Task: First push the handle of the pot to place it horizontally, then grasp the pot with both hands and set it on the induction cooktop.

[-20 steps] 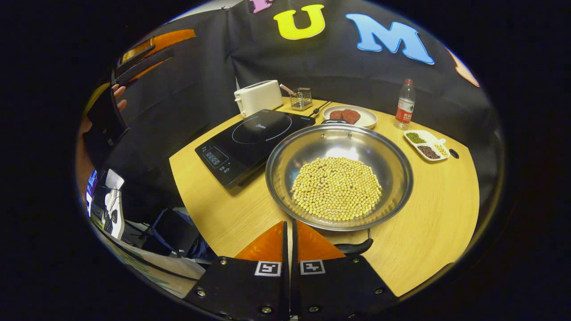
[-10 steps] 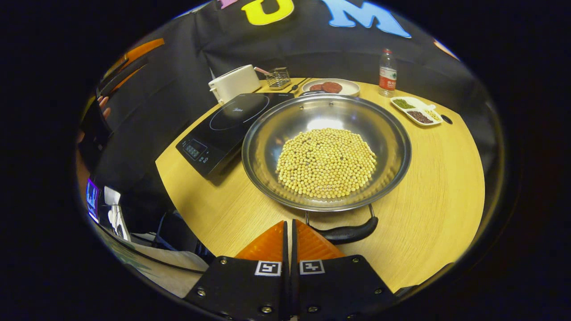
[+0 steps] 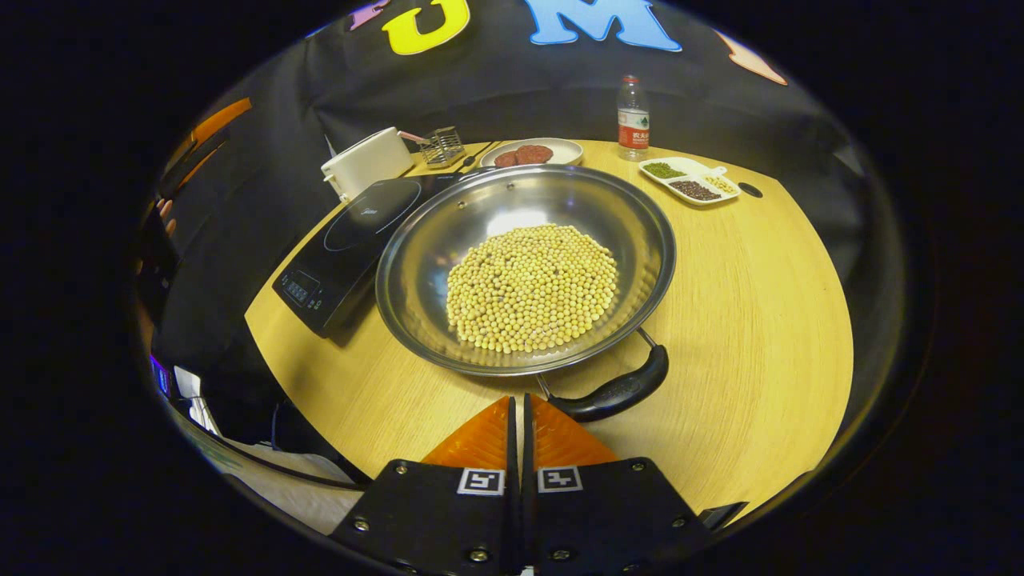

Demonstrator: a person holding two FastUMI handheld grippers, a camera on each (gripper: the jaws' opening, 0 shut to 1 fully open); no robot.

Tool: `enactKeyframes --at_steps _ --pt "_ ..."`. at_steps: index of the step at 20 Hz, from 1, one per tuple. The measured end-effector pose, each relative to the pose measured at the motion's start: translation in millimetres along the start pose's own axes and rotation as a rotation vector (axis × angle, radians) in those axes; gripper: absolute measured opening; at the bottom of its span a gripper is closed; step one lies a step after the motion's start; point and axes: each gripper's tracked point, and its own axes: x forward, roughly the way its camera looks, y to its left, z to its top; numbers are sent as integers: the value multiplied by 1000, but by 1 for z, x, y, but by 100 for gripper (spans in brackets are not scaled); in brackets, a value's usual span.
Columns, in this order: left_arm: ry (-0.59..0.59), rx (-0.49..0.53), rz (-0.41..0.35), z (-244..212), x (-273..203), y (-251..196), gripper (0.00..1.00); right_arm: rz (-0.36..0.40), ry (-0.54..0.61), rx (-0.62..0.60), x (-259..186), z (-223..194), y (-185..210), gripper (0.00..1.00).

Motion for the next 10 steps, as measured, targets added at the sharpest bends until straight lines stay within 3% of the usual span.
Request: enactKeyframes --at_steps 10 --pt "42 7 5 -22 10 -2 96 -101 -38 47 2 25 -51 1"
